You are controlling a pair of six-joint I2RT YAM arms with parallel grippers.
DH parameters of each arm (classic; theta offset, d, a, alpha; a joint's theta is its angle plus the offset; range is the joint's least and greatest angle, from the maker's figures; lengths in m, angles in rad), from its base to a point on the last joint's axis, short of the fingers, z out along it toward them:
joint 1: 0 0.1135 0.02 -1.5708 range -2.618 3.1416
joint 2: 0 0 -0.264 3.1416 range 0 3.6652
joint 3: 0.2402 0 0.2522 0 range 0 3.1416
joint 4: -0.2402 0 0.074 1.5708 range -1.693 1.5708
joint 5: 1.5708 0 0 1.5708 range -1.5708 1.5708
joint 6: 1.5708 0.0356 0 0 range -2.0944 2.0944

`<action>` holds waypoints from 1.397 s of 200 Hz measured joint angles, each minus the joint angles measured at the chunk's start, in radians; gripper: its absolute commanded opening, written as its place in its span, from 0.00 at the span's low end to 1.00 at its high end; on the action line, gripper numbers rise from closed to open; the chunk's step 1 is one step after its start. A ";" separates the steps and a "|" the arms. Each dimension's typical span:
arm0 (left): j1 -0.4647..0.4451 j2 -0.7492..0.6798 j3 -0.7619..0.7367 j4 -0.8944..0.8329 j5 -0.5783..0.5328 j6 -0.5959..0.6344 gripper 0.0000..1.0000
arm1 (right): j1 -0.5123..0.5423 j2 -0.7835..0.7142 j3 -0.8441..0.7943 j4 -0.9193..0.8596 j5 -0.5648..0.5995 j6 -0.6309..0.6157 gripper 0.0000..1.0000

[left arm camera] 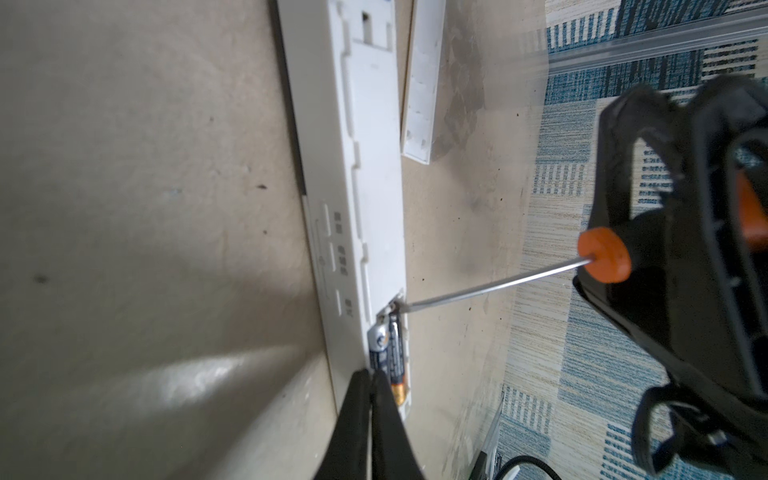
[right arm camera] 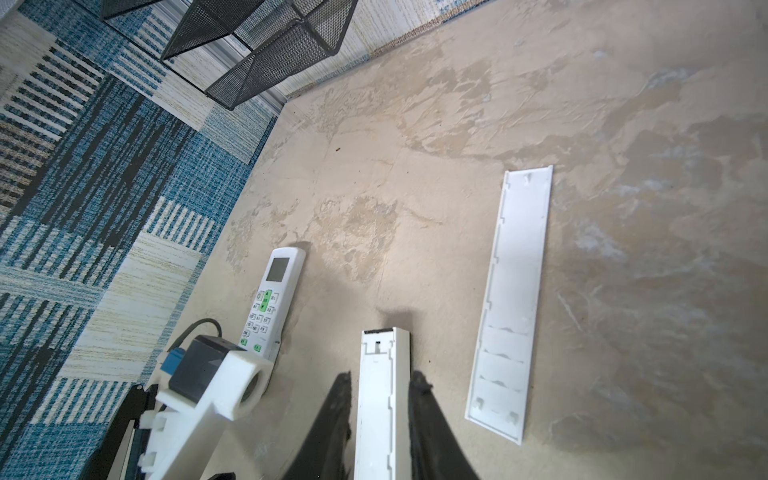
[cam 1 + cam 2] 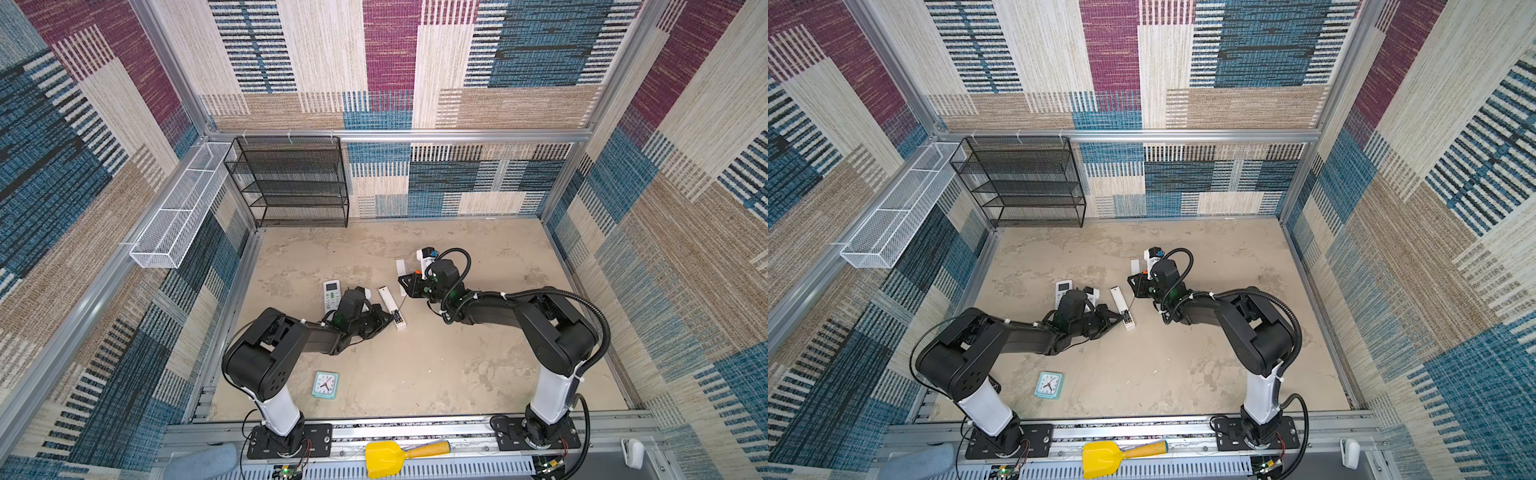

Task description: Unload the batteries from the remote control

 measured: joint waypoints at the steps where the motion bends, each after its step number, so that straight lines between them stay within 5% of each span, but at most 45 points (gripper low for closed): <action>1: 0.000 0.000 0.000 0.000 0.000 0.000 0.08 | 0.000 0.000 -0.001 0.001 0.000 0.001 0.00; 209: 0.020 0.000 -0.012 0.015 0.029 -0.004 0.09 | -0.076 0.035 -0.081 0.135 -0.117 0.187 0.00; 279: 0.020 -0.030 -0.013 -0.046 0.017 -0.006 0.22 | -0.068 -0.018 -0.079 0.024 -0.128 0.138 0.00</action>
